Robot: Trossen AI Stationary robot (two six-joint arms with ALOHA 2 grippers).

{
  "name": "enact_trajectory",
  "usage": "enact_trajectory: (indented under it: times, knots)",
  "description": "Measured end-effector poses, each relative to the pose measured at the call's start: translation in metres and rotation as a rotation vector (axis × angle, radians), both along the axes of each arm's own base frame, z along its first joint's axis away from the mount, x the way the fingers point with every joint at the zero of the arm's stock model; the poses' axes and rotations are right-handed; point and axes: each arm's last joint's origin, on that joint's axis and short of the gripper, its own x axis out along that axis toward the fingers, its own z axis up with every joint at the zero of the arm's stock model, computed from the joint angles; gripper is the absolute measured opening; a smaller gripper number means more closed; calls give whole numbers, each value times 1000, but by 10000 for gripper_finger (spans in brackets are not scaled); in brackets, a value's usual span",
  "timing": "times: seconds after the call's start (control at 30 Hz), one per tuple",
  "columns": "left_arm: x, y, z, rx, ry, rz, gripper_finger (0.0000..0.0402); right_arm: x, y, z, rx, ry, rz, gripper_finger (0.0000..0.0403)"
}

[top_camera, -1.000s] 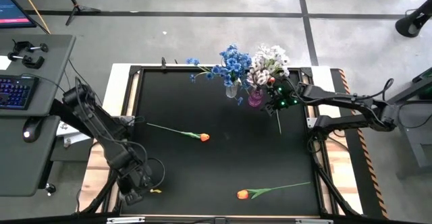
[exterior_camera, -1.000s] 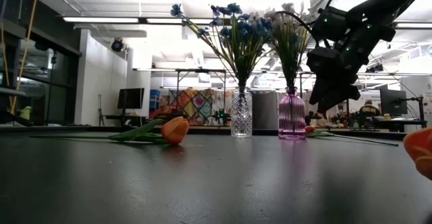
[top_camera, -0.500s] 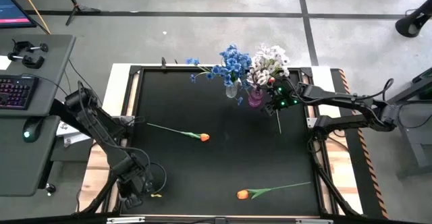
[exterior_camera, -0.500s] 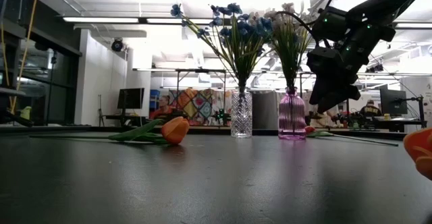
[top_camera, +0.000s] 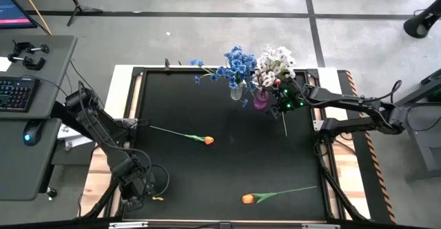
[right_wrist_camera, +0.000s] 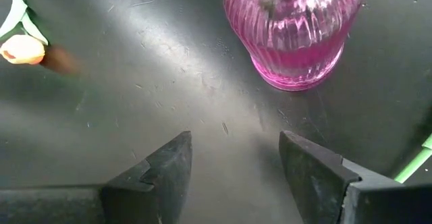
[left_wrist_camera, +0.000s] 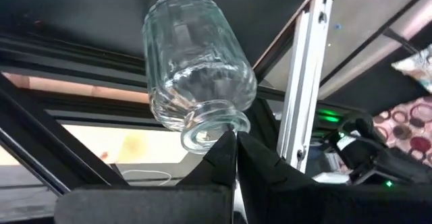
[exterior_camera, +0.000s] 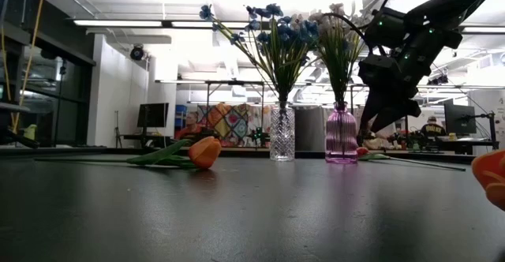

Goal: Sort flowers into vase by color
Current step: Move the bottom transparent vase to the center table

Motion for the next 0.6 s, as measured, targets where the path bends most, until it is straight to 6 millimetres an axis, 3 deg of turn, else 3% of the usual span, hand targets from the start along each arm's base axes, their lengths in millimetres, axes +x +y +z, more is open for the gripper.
enact_trajectory:
  times: [0.6]
  knots:
    - [-2,1,-1,30,-42,-27,0,0,0,0,11,-2,-16,209]
